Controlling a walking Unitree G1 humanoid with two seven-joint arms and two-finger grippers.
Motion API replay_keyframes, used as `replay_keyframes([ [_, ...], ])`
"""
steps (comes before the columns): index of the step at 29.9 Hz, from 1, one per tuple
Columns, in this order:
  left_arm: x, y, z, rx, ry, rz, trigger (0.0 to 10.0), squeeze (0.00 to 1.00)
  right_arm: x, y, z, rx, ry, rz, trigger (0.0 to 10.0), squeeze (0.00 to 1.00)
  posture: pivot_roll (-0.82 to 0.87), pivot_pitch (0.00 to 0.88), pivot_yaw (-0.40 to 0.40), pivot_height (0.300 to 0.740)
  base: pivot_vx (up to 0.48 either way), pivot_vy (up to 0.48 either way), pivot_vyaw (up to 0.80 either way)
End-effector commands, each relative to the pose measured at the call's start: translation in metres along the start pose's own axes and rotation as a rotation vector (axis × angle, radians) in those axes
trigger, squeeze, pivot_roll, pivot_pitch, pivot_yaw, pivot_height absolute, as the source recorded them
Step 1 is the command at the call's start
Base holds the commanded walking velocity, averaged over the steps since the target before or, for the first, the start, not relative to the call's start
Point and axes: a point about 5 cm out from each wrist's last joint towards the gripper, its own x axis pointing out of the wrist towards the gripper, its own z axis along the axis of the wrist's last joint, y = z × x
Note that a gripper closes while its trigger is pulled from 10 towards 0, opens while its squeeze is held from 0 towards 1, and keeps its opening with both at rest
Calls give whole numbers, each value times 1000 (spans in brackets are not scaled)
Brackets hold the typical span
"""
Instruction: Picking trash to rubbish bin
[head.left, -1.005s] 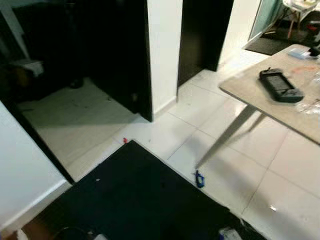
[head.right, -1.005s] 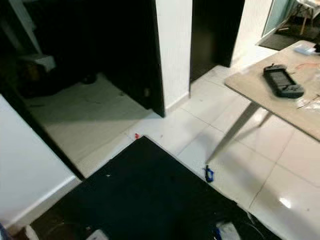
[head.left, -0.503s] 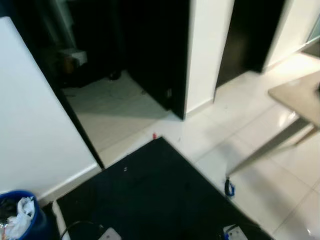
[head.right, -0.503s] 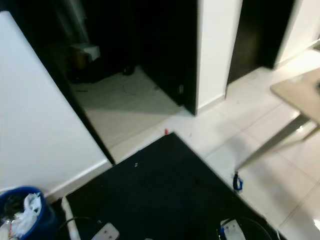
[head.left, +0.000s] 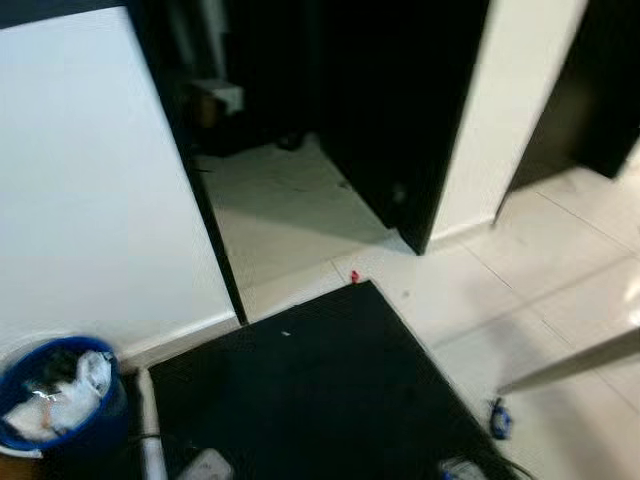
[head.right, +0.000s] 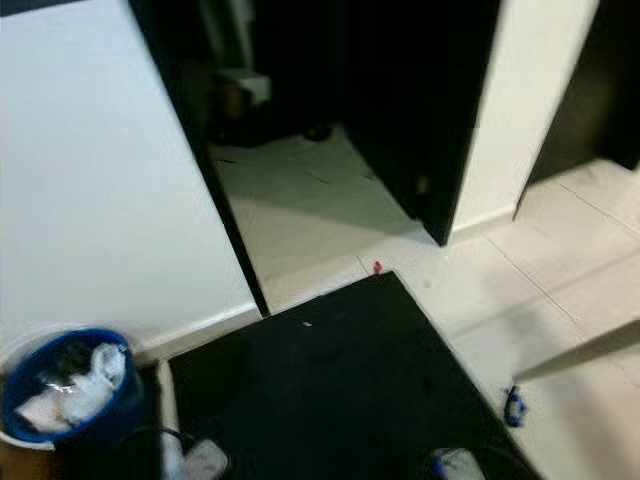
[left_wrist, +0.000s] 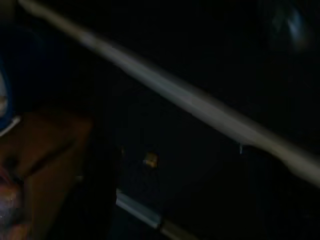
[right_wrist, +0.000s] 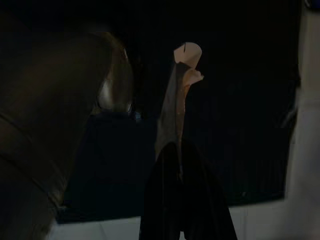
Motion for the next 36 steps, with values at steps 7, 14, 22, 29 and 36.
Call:
replay_keyframes([
  [7,0,-6,-8,12,29,-18,10000,0,1,7,-5,-4,21,26,10000,0,-44,53,74,740,0,0,725],
  [14,0,-6,-8,15,28,-17,10000,0,1,8,-6,-13,22,28,10000,0,-42,46,75,740,0,0,725],
  [22,0,-5,-8,13,28,-18,10000,0,1,8,-7,-14,23,30,10000,0,-42,52,73,740,0,0,725],
  [29,0,-7,-9,8,31,-22,10000,0,1,8,-8,-15,25,30,10000,0,-42,58,70,740,0,0,725],
  [36,0,-10,-8,6,28,-27,10000,0,1,8,-8,-20,24,26,10000,0,-42,58,70,740,0,0,725],
])
